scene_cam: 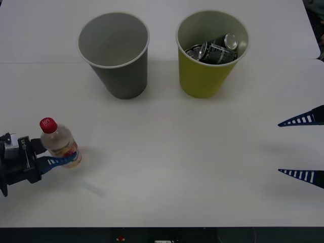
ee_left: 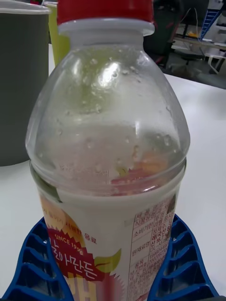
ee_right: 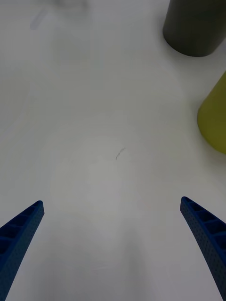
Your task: Put the can into the green bin and the plastic bottle into the gray bin
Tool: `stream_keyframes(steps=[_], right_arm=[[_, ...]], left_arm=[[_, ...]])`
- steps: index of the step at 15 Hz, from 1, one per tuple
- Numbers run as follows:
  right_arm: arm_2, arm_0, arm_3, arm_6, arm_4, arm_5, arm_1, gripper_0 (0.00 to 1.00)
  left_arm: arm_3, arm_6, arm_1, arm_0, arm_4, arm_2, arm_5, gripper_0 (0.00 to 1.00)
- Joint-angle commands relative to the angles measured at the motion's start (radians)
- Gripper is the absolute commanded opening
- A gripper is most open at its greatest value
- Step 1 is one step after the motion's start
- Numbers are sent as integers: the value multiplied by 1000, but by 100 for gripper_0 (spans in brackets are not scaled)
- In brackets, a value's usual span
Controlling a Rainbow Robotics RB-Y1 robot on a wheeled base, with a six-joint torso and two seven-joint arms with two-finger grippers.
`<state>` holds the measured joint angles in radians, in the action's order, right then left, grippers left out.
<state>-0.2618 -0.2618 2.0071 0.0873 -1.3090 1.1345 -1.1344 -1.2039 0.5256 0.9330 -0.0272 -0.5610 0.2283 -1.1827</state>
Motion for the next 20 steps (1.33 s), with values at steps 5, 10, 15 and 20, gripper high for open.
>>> stream_keyframes(steps=[5,10,15,20], right_arm=[[0,0,0,0,0,0,0,100],[0,0,0,0,0,0,0,100],[0,0,0,0,0,0,0,100],[0,0,0,0,0,0,0,100]], left_arm=[[-273,-406,0,69,-295,-254,0,0],[-493,-777,1,67,-508,-403,0,0],[-677,-1127,55,24,-659,-486,0,0],[-760,-1406,165,-86,-732,-484,-2,0]])
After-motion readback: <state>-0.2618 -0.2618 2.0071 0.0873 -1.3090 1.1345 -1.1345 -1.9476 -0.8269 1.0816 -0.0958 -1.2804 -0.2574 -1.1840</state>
